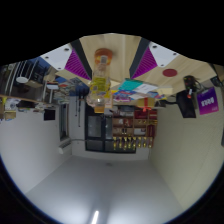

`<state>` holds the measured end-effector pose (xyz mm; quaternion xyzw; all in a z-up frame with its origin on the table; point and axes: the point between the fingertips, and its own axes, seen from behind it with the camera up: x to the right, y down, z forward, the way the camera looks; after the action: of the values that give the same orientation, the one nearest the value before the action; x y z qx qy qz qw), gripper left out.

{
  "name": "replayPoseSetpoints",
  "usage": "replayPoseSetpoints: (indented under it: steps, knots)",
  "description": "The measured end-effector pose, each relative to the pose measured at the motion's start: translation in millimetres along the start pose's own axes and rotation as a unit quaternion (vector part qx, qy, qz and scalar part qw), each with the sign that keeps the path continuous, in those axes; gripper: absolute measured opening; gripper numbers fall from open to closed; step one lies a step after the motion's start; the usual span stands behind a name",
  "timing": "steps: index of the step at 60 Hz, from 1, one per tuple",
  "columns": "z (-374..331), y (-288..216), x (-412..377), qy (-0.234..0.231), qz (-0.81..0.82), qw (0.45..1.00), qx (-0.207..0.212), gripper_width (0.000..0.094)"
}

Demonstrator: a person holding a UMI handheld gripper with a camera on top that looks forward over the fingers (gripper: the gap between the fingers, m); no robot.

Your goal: Pour water

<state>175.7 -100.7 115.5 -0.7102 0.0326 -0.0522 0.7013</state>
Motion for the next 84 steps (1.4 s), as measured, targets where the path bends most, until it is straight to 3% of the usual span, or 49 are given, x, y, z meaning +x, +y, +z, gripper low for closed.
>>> replayPoseSetpoints:
  steps: [16, 20, 28, 38, 39, 46, 52, 57, 63, 72, 80, 84]
  knots:
    - [104.2, 26.3, 33.7, 0.043, 0.009, 0.999, -0.015, 0.0822]
    - [120.0, 38.4, 39.7, 0.056, 0.010, 0.998, -0.030, 0.0516]
    - [118.2, 32.3, 44.7, 0.060, 0.003, 0.998, -0.030, 0.0502]
    - [121.8, 33.9, 29.6, 0.058, -0.028, 0.997, -0.034, 0.0401]
    - [121.6, 32.3, 27.2, 0.056, -0.039, 0.997, -0.036, 0.0353]
    - [111.5, -10.1, 13.1, 0.052, -0.165, 0.985, -0.018, 0.0353]
    - [122.5, -60.3, -56.8, 0.044, -0.279, 0.959, 0.018, 0.0351]
    - [118.4, -105.0, -109.5, 0.023, -0.395, 0.917, 0.048, 0.0352]
    - [122.9, -128.5, -190.0, 0.008, -0.553, 0.829, 0.085, 0.0352]
    - [149.9, -103.5, -289.7, -0.008, -0.720, 0.686, 0.105, 0.0351]
    - [163.5, -89.9, -323.1, 0.004, -0.834, 0.537, 0.123, 0.0353]
    - [167.2, -89.0, -331.9, 0.005, -0.862, 0.490, 0.129, 0.0355]
